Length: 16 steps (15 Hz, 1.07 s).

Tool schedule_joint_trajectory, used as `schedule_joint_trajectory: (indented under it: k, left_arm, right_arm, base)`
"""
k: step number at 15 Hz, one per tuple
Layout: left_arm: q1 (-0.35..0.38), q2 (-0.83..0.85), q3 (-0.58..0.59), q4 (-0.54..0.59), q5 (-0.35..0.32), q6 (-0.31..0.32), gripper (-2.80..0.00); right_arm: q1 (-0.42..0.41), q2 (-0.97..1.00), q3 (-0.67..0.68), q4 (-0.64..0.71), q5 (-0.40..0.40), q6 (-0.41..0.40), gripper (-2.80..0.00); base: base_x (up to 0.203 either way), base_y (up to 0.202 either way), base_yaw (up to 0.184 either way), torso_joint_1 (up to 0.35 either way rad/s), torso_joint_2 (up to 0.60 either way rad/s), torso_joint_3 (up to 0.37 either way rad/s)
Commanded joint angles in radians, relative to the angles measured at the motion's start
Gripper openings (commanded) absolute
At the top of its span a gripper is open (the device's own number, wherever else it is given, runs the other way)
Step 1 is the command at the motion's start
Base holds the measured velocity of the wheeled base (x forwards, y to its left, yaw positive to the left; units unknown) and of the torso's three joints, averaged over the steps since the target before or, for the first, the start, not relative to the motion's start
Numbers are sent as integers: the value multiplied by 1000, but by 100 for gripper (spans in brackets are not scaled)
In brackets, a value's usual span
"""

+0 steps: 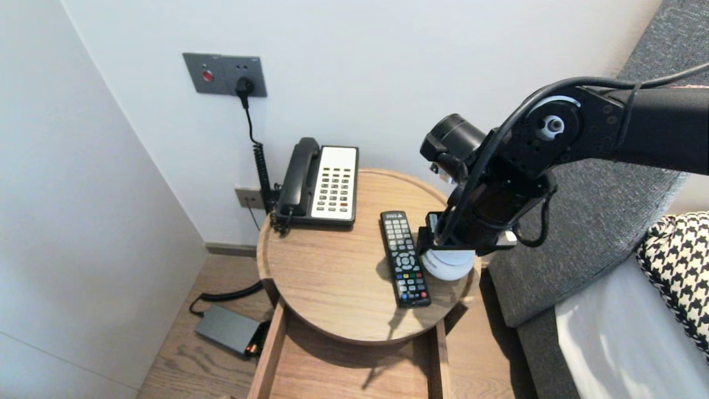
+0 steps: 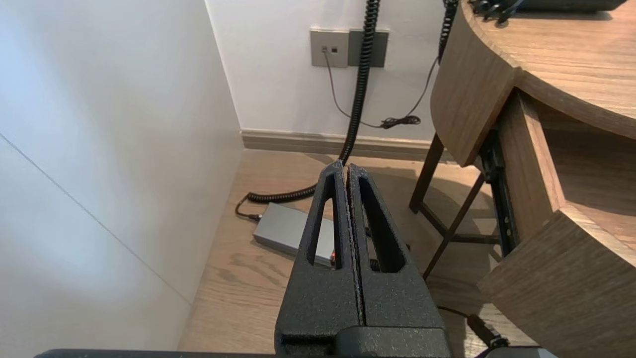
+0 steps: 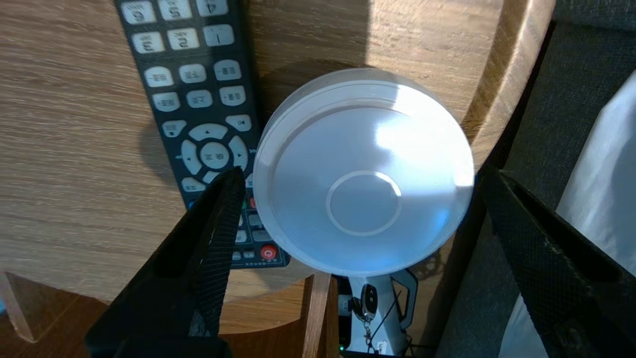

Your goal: Take the remote control out of the drawer one by one and place them on the table

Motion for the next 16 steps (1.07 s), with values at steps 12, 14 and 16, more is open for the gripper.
schedule_joint_trajectory:
  k: [12, 14, 16]
  left_arm:
    - [1, 0, 12, -1, 0, 0, -280]
    - [0, 0, 11, -1, 0, 0, -280]
    - [0, 0, 12, -1, 0, 0, -280]
  right_arm:
    - [4, -407, 15, 99, -12, 7, -280]
    - [10, -454, 44, 131, -10, 11, -280]
    - [22, -497, 109, 143, -8, 20, -280]
  base:
    - [0, 0, 0, 0, 0, 0]
    - [0, 0, 0, 0, 0, 0]
    - [0, 0, 0, 0, 0, 0]
